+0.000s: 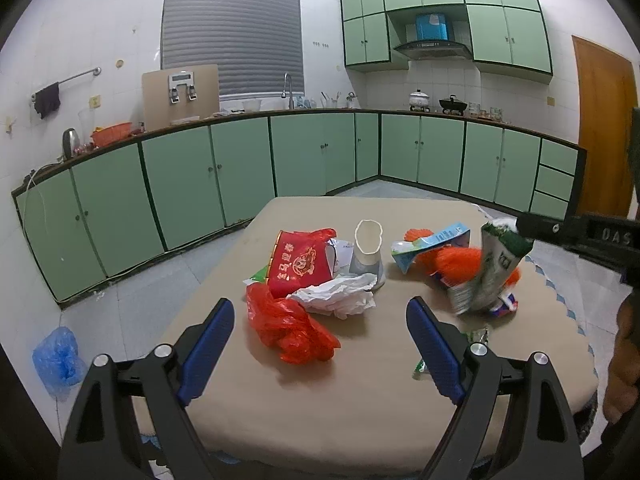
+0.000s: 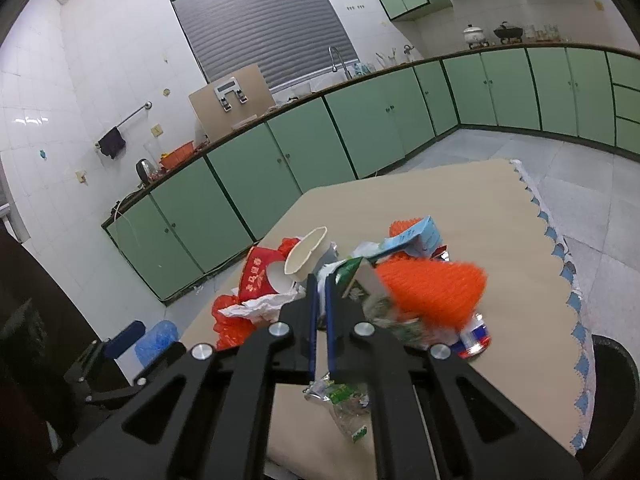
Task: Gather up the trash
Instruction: 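Lift the milk carton and carry it over the black bin with the right tool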
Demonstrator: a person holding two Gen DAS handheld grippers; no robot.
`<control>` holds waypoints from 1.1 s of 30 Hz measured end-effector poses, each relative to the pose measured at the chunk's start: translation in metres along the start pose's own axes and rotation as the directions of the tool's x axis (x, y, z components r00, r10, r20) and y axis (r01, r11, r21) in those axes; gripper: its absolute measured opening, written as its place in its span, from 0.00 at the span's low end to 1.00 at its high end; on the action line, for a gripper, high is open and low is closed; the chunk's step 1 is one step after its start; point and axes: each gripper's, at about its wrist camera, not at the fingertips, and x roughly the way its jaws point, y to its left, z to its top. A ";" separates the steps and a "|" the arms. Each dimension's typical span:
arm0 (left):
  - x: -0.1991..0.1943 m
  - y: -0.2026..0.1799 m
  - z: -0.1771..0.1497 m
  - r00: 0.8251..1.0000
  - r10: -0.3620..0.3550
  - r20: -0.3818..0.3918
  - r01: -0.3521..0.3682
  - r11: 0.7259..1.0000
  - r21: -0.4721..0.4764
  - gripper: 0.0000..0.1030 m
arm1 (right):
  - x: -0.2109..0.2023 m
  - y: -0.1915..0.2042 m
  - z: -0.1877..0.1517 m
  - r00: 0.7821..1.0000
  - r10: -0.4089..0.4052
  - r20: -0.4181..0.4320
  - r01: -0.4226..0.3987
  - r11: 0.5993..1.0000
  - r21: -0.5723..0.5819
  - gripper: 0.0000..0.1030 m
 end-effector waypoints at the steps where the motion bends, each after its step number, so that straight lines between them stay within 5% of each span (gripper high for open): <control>1: -0.001 -0.001 0.000 1.000 0.001 0.000 -0.001 1.000 0.000 0.84 | -0.002 0.000 0.001 1.000 0.001 0.003 -0.001 1.000 -0.002 0.01; 14: -0.003 -0.010 -0.004 1.000 -0.008 -0.009 0.008 1.000 -0.002 0.84 | -0.035 0.011 0.016 0.999 0.024 0.042 -0.022 0.998 -0.051 0.00; 25: 0.003 -0.080 -0.020 0.991 -0.129 -0.043 0.131 0.990 0.042 0.84 | -0.078 -0.027 0.023 0.995 -0.051 0.084 0.053 0.998 -0.030 0.00; 33: 0.028 -0.117 -0.033 0.991 -0.106 -0.076 0.110 0.993 0.046 0.84 | -0.097 -0.053 0.015 0.989 -0.115 0.095 0.117 0.993 -0.012 0.00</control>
